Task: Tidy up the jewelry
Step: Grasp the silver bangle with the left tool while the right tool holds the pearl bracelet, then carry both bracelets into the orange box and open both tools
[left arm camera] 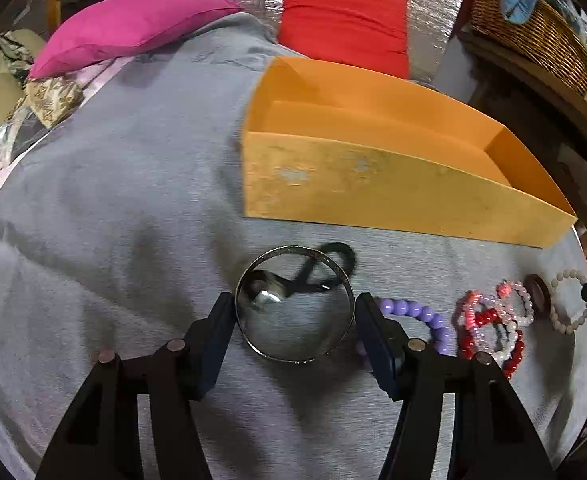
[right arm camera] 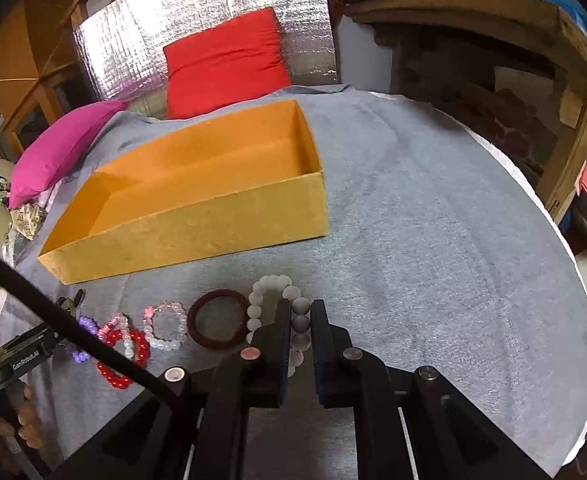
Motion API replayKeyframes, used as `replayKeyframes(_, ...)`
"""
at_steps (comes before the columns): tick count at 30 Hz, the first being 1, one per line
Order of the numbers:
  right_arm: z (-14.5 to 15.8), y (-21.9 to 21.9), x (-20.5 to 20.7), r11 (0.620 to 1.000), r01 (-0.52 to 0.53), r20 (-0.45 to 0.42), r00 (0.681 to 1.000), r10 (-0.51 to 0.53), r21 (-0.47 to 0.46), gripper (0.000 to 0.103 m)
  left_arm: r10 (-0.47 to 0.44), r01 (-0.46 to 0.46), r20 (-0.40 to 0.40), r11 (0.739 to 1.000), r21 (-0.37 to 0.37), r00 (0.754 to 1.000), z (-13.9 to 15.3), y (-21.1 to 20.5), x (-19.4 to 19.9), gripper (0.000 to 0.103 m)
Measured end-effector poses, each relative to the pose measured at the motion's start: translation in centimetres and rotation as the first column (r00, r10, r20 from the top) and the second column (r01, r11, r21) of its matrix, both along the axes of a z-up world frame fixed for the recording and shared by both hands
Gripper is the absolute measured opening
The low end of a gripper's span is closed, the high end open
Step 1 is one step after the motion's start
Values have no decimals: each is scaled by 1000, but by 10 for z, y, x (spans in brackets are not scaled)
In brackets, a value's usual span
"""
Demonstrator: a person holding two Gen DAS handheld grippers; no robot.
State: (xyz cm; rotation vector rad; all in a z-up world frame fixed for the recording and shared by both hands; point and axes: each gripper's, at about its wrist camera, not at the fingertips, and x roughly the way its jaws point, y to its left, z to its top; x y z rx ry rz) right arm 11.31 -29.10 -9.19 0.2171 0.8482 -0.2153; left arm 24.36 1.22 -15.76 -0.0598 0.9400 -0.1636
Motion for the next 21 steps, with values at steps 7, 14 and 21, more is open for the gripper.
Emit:
replayKeyframes(7,10,6,-4,1000,-17,65,998,16,17,11,28,-28,60,1000,-7,998,12,23,-16,63)
replayKeyframes(14,29,16,-1,996,-70,184,981,58,58,11,26,-16,169,998,-55,985,45,30,-33,63)
replayKeyframes(21,56,28,19,982,-133,344,936,80,132,11,-17,30,253,998,-51,967,85,-4,-9,63)
